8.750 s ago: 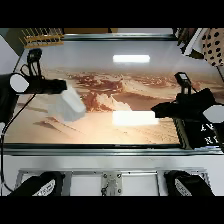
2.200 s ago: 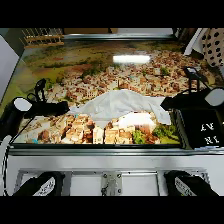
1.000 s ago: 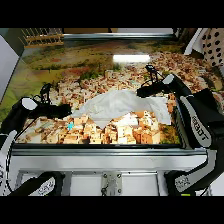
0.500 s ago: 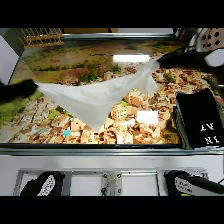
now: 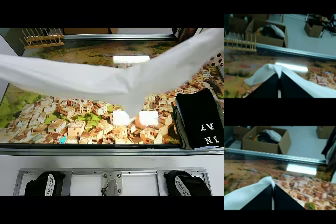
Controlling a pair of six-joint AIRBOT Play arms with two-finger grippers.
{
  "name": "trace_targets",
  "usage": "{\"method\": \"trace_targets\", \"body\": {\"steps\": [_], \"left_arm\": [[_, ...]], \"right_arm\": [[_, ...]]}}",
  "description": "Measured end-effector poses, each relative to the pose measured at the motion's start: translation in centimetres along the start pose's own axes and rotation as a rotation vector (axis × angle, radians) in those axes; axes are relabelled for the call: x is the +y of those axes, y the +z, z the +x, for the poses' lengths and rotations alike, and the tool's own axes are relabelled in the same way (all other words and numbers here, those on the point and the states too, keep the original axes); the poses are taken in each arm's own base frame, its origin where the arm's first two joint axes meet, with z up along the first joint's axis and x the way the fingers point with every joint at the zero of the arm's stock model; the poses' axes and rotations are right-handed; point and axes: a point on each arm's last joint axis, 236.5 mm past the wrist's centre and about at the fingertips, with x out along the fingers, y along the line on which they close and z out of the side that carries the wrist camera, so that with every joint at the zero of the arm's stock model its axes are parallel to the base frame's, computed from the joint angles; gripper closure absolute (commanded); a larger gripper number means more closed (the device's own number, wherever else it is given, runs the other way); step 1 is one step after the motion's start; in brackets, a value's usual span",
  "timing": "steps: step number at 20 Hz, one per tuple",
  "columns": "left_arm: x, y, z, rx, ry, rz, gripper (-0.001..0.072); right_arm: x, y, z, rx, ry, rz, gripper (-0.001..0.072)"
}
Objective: Fold the clothes and pants, and hang the long-sleeved shirts on hangers.
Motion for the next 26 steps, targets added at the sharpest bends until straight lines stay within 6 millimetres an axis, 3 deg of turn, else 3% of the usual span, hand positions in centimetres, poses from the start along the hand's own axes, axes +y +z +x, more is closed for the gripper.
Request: {"method": "trace_targets", "body": {"steps": [4,7,10,13,16,17,18,19,20,23,26], "left_arm": [[-1.4,1.3,-2.7,-0.058,-0.009,-0.004,0.0698],[-0.5,-1.1,-0.7,0.056,-0.008,-0.059,0.0698],[1.6,-6.7,4.7,0.273,-0.01,-0.139,0.0698],[3.6,-14.0,12.3,0.481,-0.022,-0.222,0.0698],[3.9,-19.9,20.6,0.592,-0.046,-0.247,0.0698],[3.7,-21.4,23.3,0.617,-0.055,-0.246,0.0649],[3.5,-22.6,25.7,0.633,-0.064,-0.244,0.0341],[3.3,-23.7,27.9,0.651,-0.072,-0.245,0.013],[3.2,-24.5,29.5,0.668,-0.074,-0.257,0.016],[3.7,-26.0,32.0,0.721,-0.071,-0.284,0.0159],[5.9,-27.5,30.3,0.794,-0.021,-0.295,0.016]], "right_arm": [[-1.8,-0.9,-4.1,0.04,-0.127,0.016,0.0702],[-2.7,-2.9,-3.8,0.119,-0.166,0.081,0.0702],[-4.0,-7.3,0.1,0.299,-0.175,0.148,0.0702],[-5.6,-13.8,6.5,0.52,-0.171,0.196,0.0702],[-6.9,-20.2,13.4,0.666,-0.163,0.219,0.0695],[-7.2,-22.0,15.5,0.687,-0.157,0.228,0.0684],[-7.4,-23.4,17.2,0.698,-0.15,0.241,0.0553],[-7.5,-24.3,18.7,0.695,-0.145,0.254,0.0303],[-7.6,-25.0,19.9,0.685,-0.141,0.267,0.0131],[-8.3,-25.3,21.4,0.649,-0.15,0.294,0.0124],[-8.4,-24.1,20.2,0.628,-0.156,0.298,0.0124]]}}
